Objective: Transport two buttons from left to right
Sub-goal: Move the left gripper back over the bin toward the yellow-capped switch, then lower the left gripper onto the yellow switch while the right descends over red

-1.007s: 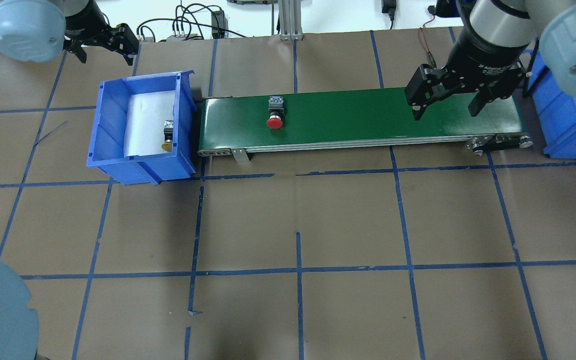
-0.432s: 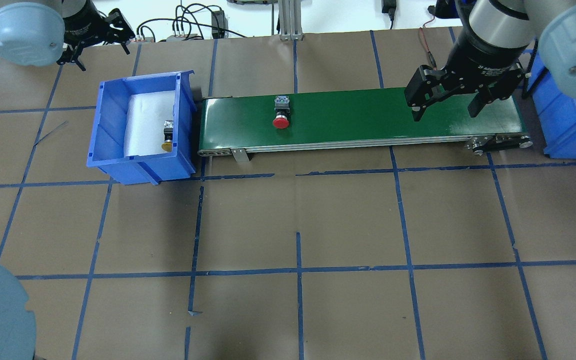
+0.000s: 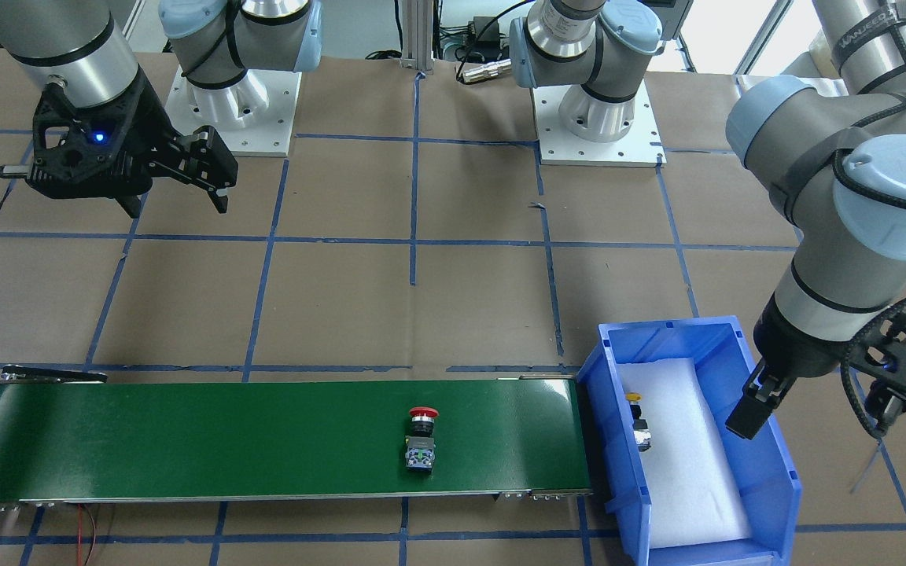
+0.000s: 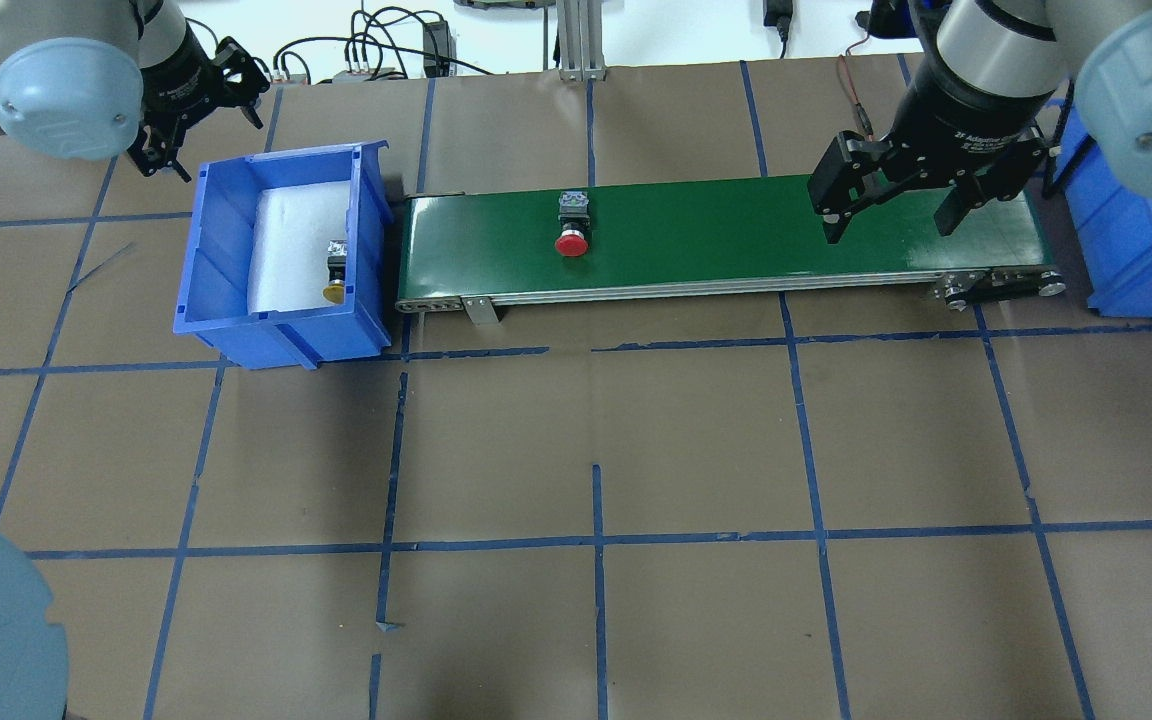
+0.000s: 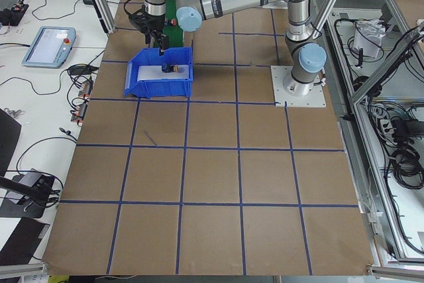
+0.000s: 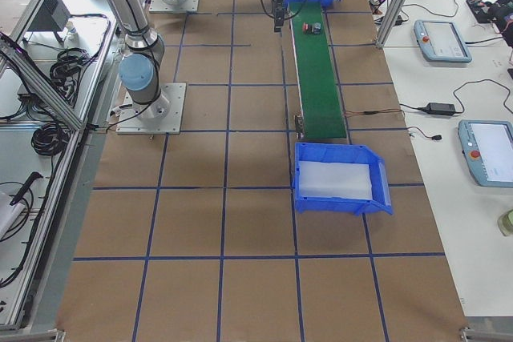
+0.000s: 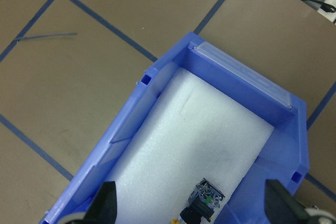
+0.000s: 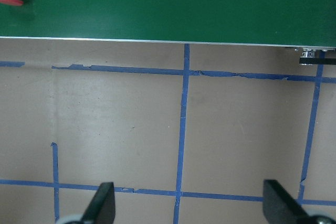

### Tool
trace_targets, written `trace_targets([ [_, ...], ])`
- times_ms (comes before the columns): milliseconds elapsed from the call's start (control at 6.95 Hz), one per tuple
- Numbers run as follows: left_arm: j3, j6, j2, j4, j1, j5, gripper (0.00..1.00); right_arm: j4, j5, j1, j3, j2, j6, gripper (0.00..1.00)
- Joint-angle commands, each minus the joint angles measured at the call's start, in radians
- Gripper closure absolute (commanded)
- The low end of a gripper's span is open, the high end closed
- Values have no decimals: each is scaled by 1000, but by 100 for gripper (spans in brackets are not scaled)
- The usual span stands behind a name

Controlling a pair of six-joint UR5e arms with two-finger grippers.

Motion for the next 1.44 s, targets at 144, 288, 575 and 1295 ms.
trace_targets([
  [144, -21, -239, -14, -6, -5, -79, 0, 0, 6, 0, -1, 3, -16, 0],
  [288, -36, -241, -17, -11, 1, -104, 0, 0, 7, 0, -1, 5, -16, 0],
  [575, -73, -344, -19, -9, 8, -147, 0, -2, 12, 0, -1, 9, -19, 0],
  [1295, -93, -425, -75, -10, 9, -153, 0, -26, 16, 0, -2, 38, -34, 0],
])
